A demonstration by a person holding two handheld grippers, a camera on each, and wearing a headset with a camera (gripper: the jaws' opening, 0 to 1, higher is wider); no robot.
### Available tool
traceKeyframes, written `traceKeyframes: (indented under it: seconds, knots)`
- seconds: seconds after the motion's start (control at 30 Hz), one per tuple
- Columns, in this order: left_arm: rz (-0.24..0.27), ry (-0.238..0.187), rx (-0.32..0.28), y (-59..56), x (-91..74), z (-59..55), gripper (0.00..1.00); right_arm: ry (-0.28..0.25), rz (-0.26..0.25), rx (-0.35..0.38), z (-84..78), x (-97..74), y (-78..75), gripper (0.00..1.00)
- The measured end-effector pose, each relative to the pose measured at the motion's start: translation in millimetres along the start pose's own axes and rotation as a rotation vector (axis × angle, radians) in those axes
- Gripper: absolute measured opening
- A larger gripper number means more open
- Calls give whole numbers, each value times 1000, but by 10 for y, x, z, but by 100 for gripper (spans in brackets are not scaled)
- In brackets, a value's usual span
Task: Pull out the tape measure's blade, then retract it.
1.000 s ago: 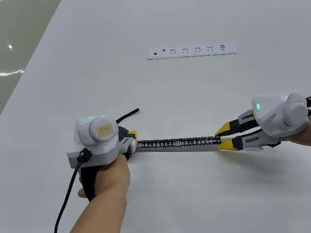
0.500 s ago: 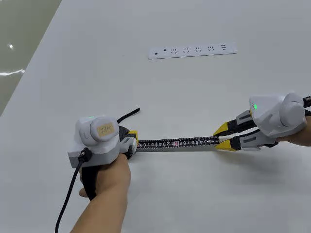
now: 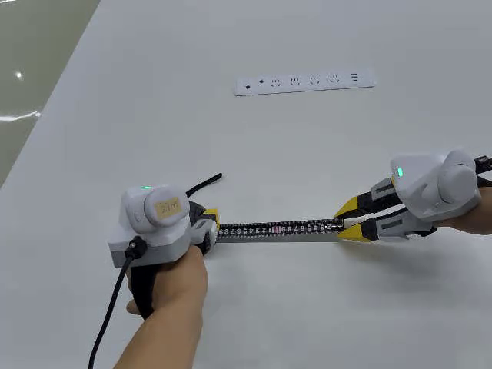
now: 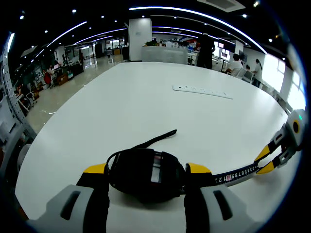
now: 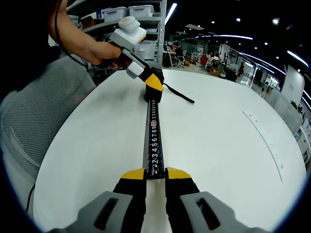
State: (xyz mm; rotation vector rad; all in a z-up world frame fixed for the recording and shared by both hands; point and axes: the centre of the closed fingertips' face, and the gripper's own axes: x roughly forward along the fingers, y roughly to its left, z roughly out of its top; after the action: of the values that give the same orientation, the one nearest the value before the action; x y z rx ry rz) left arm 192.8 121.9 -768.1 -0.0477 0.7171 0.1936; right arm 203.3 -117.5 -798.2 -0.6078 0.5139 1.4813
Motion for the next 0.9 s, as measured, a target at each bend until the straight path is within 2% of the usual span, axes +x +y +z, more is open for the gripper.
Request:
traceKeyframes:
  seconds: [0.9]
  knots:
    - [15,8,6,0,-10,2,58,-14,3,-7,84,69,0,14]
